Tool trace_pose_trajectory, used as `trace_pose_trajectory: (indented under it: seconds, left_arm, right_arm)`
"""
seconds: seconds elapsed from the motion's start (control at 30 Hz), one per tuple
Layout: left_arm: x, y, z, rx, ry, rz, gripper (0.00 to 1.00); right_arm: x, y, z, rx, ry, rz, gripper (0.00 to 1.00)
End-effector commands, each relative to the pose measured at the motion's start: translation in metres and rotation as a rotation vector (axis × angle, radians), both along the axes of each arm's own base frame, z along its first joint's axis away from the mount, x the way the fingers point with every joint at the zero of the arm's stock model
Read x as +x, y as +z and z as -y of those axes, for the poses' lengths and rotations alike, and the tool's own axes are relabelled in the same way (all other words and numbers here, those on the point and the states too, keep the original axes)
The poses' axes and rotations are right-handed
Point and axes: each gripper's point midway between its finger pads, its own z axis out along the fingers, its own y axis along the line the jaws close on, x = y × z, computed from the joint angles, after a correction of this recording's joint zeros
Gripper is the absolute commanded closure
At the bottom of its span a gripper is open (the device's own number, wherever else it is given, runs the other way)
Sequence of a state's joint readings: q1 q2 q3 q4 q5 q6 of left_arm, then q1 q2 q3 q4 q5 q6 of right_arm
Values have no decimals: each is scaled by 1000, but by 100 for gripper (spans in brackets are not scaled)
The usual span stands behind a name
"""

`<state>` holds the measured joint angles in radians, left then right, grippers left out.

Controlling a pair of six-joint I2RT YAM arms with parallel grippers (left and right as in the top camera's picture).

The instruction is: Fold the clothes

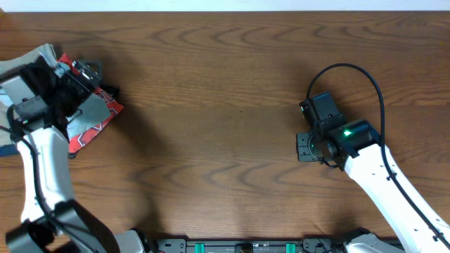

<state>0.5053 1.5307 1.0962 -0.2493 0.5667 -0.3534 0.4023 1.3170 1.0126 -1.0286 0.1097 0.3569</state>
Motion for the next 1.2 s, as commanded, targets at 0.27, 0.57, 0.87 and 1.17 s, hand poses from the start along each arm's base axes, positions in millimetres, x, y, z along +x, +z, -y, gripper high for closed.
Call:
trace_pose_trajectory:
  seconds: [0.27, 0.57, 0.87, 1.17]
  left_arm:
    - [-61, -114, -113, 0, 320, -333, 2]
    - [-34, -103, -117, -164, 207, -97, 2]
    - [8, -26, -71, -286, -119, 278, 2]
    - [31, 91, 1, -240, -340, 525, 2]
  right_arm:
    - [1, 5, 9, -10, -41, 4, 73]
    - [1, 5, 9, -10, -41, 5, 73]
    - [1, 5, 9, -10, -41, 4, 73]
    - [13, 8, -3, 130, -61, 24, 68]
